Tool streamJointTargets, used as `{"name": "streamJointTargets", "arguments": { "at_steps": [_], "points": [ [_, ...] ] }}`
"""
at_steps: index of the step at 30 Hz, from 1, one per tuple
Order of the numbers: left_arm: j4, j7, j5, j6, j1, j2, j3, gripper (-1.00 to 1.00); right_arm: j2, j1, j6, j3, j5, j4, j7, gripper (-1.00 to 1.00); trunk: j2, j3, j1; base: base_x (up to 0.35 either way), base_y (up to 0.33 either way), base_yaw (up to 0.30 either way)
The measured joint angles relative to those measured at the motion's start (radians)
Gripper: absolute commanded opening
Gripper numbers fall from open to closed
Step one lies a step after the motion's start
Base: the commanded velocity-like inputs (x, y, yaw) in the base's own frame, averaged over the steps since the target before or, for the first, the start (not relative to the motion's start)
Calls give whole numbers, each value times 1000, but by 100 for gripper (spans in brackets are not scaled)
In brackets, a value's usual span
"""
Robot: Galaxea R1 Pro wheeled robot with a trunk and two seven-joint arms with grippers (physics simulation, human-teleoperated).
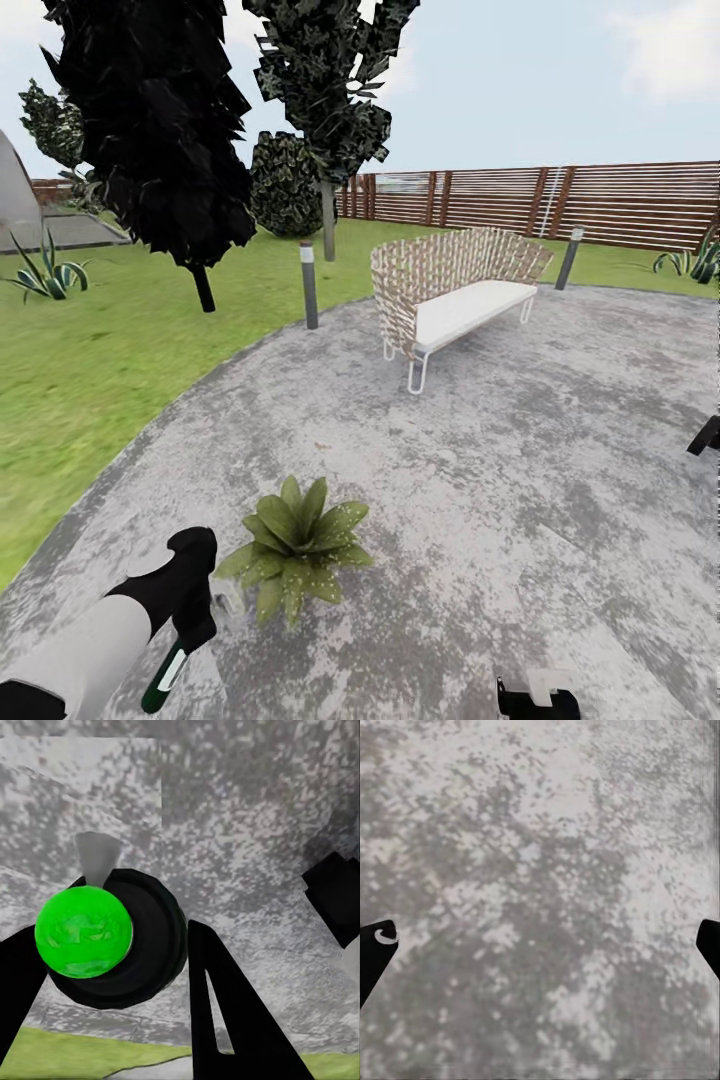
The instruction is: Pick up the pesticide atomizer in the garden and spray insectifuge to fully cover both potted plants in the garden.
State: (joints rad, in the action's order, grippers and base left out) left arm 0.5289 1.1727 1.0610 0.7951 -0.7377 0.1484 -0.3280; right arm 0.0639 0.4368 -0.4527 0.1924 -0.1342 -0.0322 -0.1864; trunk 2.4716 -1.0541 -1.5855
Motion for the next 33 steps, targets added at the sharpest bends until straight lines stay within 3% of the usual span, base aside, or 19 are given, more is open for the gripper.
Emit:
{"name": "streamJointTargets", "arguments": {
  "at_steps": [5,11,19,25,33],
  "points": [
    [2,-7,-1,0,1,-5,4,-100,-1,0,1,1,0,1,1,100,0,0,0,-259,166,-103],
    [13,-9,0,1,1,-7,6,-100,-1,0,1,1,0,1,1,100,0,0,1,45,292,-274],
    [19,-12,12,0,-4,3,1,-100,-1,0,0,1,0,1,1,100,0,0,1,13,30,-287],
    [19,-44,11,1,-9,-7,-1,-100,-1,0,0,1,0,1,0,100,0,0,1,0,0,-276],
    [20,-48,14,4,-11,3,-1,-100,0,0,1,2,1,2,0,100,0,0,0,-159,161,-39]
  ]
}}
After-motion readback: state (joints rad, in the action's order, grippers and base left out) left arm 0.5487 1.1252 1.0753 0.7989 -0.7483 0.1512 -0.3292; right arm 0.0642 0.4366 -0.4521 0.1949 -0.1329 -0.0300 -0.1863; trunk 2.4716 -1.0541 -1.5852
